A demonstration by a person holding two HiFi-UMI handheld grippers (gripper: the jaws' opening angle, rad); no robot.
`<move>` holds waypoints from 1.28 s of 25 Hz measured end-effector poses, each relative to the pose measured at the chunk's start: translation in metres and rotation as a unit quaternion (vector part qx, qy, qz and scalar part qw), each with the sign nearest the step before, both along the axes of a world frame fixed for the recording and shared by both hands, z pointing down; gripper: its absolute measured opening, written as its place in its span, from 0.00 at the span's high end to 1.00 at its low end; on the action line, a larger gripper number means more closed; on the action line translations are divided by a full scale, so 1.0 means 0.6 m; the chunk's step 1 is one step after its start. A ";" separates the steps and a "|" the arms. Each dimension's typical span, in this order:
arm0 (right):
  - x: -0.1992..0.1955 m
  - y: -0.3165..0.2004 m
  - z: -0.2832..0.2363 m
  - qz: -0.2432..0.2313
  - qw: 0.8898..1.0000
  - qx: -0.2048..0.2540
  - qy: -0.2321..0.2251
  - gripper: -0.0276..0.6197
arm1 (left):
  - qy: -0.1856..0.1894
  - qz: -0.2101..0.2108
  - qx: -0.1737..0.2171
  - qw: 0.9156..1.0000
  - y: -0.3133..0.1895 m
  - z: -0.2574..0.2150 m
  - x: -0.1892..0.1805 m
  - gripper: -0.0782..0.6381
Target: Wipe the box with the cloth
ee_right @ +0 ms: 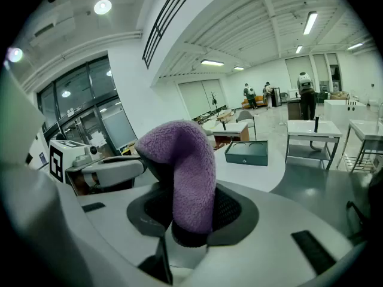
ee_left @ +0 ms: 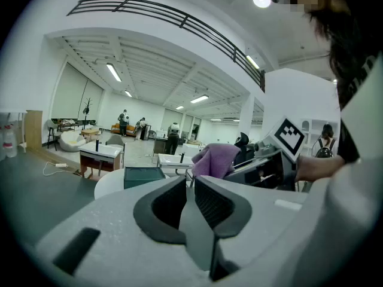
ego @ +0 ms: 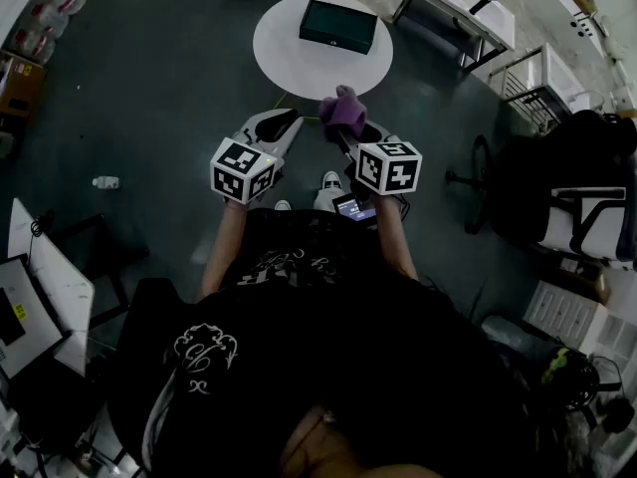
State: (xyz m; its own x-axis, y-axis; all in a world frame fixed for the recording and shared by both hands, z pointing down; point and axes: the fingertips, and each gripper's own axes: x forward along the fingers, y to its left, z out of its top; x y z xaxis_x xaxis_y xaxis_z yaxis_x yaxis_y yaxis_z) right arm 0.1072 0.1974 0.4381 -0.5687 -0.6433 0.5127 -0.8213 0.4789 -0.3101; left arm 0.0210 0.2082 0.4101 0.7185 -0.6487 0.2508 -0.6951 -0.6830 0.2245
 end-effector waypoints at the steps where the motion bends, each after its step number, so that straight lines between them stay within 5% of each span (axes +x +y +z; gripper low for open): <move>1: -0.002 -0.001 -0.001 0.001 1.000 0.001 0.000 0.78 | 0.000 0.001 0.001 1.000 0.000 -0.001 -0.002 0.84; 19: -0.017 0.021 0.000 0.070 0.997 -0.002 -0.029 0.78 | 0.001 0.025 -0.007 1.000 0.012 0.016 -0.050 0.84; 32: 0.040 -0.057 0.039 0.088 0.995 -0.043 -0.033 0.78 | 0.009 0.033 -0.034 0.999 -0.071 0.045 0.003 0.84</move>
State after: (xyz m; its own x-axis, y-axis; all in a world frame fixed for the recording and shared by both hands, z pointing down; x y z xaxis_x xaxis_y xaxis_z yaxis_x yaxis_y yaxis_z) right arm 0.1311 0.1630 0.4615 -0.4854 -0.6905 0.5363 -0.8666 0.2988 -0.3997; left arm 0.0230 0.1657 0.4370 0.7638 -0.5820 0.2792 -0.6447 -0.7097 0.2842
